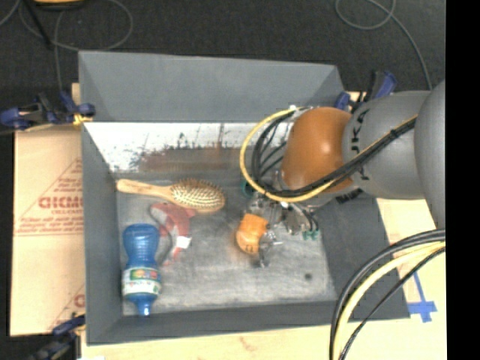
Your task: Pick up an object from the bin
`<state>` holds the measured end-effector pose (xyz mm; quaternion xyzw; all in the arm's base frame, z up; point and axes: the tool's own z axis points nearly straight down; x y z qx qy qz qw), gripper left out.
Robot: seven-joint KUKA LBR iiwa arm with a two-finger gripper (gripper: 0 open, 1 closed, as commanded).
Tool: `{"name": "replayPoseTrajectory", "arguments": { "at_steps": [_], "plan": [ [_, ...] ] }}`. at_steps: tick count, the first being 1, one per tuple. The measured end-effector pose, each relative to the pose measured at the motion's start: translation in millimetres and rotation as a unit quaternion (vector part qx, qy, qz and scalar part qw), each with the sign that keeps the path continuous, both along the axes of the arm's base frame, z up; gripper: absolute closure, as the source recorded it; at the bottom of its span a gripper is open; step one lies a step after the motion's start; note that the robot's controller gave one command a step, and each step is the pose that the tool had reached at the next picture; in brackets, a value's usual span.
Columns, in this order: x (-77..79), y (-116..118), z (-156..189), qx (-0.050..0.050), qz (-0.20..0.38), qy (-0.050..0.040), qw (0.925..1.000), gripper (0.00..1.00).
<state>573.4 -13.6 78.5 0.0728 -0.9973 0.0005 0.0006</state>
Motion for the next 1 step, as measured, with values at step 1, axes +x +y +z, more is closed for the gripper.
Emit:
{"name": "replayPoseTrajectory", "arguments": {
  "at_steps": [1],
  "plan": [
    [-5.3, -2.3, 23.9, 0.000, -0.003, 0.0009, 1.0000, 0.00]
  ]
}}
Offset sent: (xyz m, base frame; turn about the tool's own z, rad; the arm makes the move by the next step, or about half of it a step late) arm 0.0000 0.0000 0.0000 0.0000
